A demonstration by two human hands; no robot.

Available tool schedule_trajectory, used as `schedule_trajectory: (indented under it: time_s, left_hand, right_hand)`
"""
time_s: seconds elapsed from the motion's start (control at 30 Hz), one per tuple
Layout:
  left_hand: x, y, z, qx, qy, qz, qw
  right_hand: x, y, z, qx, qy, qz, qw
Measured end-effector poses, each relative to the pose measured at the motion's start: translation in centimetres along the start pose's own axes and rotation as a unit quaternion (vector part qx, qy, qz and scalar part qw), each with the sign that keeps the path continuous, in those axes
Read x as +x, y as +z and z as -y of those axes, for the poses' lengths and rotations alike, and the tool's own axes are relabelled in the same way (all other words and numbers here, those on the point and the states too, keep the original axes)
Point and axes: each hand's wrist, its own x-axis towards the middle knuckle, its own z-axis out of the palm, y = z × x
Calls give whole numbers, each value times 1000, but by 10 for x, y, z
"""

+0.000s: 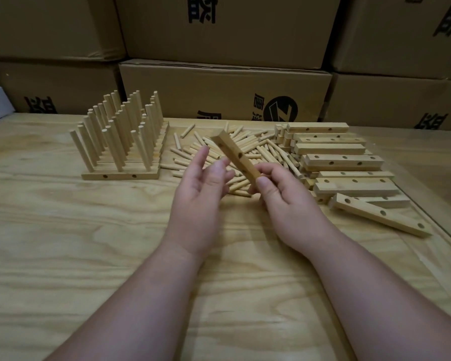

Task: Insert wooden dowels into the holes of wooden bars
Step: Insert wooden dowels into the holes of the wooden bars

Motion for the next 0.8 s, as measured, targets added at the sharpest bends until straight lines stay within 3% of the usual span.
schedule_trajectory:
  time_s: [0.13,0.23,0.3,0.37,0.43,0.53,0.63,0.73,0.8]
  left_hand:
    - [3,-3,-1,2,-10,-27,1000]
    - [5,-6,-3,1,-33,-79,996]
    - [7,-8,-3,-18,-42,-111,993]
    - [8,-10,-3,-23,-51,-123,991]
    - [8,-11,-4,-53,-63,-113,990]
    - [8,-13,-3,-88,-67,-96,989]
    - [9,-12,-2,-22,-59,-75,995]
    - [7,-9,0,54,-61,-30,996]
    - [4,-5,1,75,-63,2,995]
  right_hand:
    - [-2,14,1,-21,-41,83,995]
    - [-1,17,1,-42,-74,25,996]
    - [3,13,-2,-141,-60,-42,987]
    - [4,10,-7,-254,7,-39,966]
    - [4,11,-14,-317,64,22,946]
    - [4,15,-19,-335,56,54,939]
    - [4,17,-16,-326,56,1,944]
    - [4,15,-14,-394,97,-74,911]
    - [6,13,-13,-428,136,-80,890]
